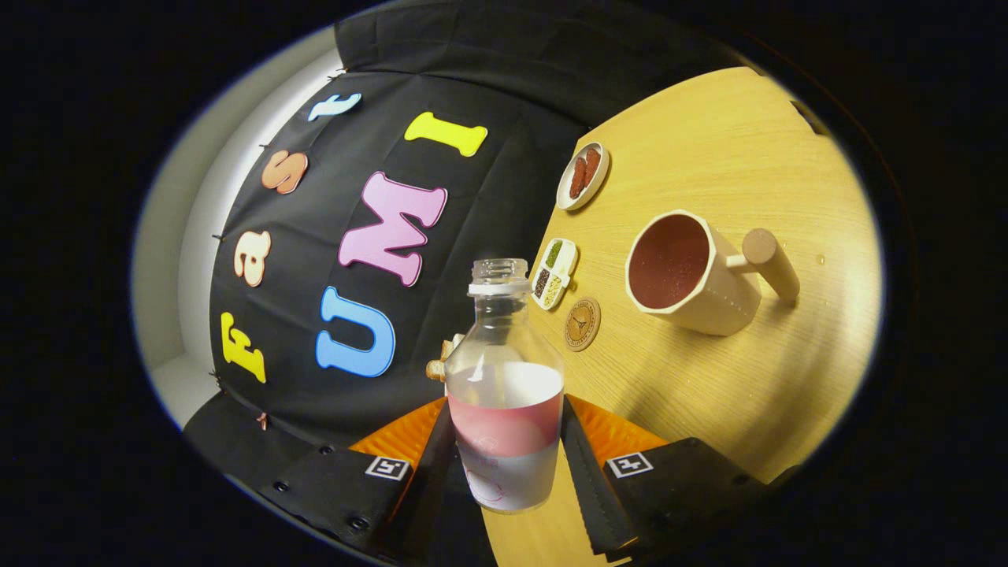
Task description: Take the bottle from table, then pour the juice into the cup, finally place the bottle on the coaster
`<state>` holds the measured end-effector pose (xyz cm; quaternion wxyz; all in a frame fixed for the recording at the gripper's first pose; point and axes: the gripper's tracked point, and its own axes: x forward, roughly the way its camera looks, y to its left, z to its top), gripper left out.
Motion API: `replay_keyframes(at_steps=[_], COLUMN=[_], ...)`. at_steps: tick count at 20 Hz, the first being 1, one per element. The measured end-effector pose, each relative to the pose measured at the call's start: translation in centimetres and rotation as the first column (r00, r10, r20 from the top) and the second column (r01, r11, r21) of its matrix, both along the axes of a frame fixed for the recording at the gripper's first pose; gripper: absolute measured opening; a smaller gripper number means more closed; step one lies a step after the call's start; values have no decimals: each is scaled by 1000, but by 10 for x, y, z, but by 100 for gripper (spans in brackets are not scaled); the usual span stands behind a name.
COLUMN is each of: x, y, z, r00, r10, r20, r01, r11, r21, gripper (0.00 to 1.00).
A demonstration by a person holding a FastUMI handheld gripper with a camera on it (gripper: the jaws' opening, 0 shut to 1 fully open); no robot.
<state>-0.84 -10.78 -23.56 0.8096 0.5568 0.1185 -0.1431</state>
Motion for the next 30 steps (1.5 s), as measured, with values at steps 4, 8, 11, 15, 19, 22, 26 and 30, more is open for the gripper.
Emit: replay_keyframes(at_steps=[4,8,11,15,19,22,26,30], x=[-1,0,1,3,5,11,15,16], y=[-1,-13,-18,-23,-32,-38,-41,-40], z=[-8,-12,-15,-21,-22,-20,-22,-25], r00=[1000,995,989,984,977,967,959,959], r10=[-21,-95,-146,-177,-215,-254,-283,-284], r20=[-6,5,11,6,-2,7,1,-9], r01=[21,93,139,166,200,228,248,246], r11=[997,983,961,935,906,879,841,813], r21=[68,159,240,312,373,418,481,527], gripper=[75,75,75,75,75,75,75,75])
